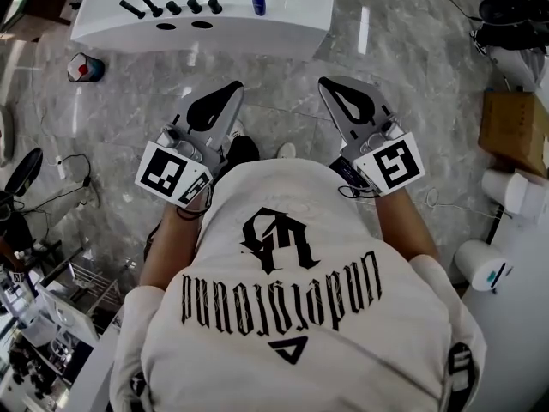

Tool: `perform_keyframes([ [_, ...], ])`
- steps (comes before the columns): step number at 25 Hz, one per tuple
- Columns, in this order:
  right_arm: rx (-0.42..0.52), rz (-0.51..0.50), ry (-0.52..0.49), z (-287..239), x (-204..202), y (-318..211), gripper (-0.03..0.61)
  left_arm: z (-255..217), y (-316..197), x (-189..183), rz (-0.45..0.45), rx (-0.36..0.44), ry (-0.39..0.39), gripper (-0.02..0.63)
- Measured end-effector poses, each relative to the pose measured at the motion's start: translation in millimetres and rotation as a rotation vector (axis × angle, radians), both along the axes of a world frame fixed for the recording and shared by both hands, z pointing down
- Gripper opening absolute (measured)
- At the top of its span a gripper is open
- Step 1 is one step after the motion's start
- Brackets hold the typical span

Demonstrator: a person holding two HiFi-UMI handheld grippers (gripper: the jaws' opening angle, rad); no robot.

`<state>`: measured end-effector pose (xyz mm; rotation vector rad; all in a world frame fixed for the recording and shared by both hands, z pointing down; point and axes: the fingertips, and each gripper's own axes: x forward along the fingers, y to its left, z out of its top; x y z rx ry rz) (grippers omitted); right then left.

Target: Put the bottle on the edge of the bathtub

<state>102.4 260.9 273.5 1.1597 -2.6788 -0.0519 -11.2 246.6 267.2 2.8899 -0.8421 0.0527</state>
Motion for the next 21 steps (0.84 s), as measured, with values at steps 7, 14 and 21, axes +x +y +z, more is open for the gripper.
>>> perform_keyframes([
  [7,0.013,0.003,0.000,-3.9,19.0,31.7,0.014,2.3,26.2,17.4,-0.001,0.002,0.000,0.015],
  [14,0.027,0.031,-0.014,-5.1,37.7,44.6,0.014,5.1,35.6,36.5,0.019,0.005,0.001,0.015],
  [21,0.020,0.035,-0.001,-9.6,56.2,42.2,0.014,-1.3,31.2,57.2,0.035,0.003,-0.003,0.015],
])
